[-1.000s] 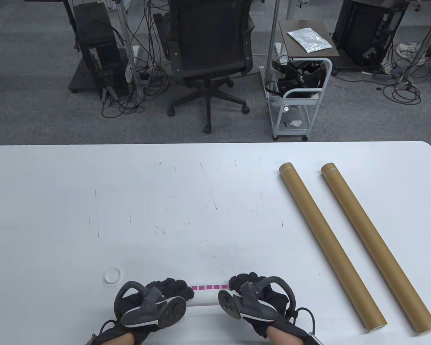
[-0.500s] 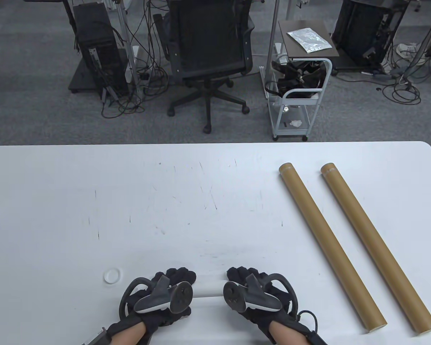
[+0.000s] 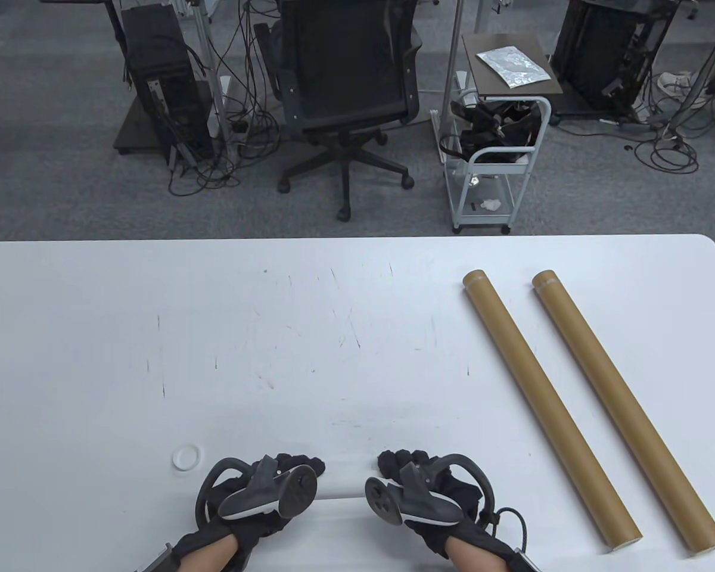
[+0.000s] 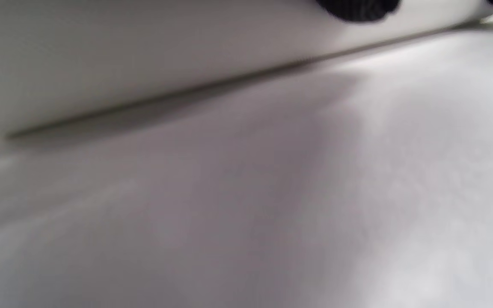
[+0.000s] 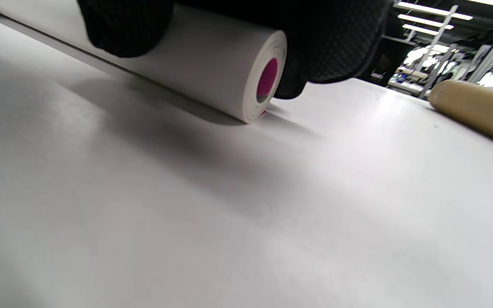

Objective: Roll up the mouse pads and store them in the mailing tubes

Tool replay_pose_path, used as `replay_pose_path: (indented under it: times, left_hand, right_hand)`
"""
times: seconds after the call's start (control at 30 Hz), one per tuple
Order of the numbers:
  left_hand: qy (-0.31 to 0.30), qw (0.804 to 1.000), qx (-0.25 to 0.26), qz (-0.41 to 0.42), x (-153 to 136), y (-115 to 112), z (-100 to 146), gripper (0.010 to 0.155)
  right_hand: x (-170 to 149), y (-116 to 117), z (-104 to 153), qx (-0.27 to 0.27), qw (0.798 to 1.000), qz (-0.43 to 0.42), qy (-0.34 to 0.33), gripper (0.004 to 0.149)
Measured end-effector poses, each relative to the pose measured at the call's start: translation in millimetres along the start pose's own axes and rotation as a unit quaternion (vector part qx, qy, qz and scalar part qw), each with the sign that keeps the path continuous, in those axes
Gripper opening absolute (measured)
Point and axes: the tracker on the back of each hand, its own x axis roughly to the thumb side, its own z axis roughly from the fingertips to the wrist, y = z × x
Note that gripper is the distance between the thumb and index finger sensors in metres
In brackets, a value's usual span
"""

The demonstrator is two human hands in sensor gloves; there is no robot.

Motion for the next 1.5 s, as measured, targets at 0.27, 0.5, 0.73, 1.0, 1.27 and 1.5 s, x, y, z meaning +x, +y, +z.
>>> replay_pose_path:
  times: [0.27,0.5,0.73,1.0,1.27,1.5]
  left_hand:
    - [-0.020,0.998,0.014,-0.055,8.4,1.1,7.8,0.061]
    - [-0.002,0.979,0.111,-0.173,26.2,4.1,16.5,0.058]
    - [0.014,0.988,0.054,-0.147,18.6,-5.9,4.7,0.071]
    - [0.007,0.979,0.126,-0.160,14.6,3.4,20.2,0.068]
    - [0.070,0.949,0.242,-0.190,10.9,17.8,31.6,0.045]
    - [0.031,0.980,0.183,-0.064,3.8,18.9,28.8,0.046]
  right_hand:
    - [13.0,2.1,7.9,-0.024,0.997,0.059,-0.031,0.065]
    - [7.4,4.5,3.9,-0.014,1.000,0.014,-0.023,0.065]
    - [3.1,11.4,-3.3,0.005,1.000,0.004,-0.016,0.069]
    - [-10.4,-3.0,-0.3,0.095,0.971,-0.199,-0.097,0.066]
    - [11.5,-17.7,15.7,-0.114,0.990,-0.077,-0.038,0.076]
    - [41.1,-17.1,24.1,-0.246,0.960,0.130,-0.041,0.070]
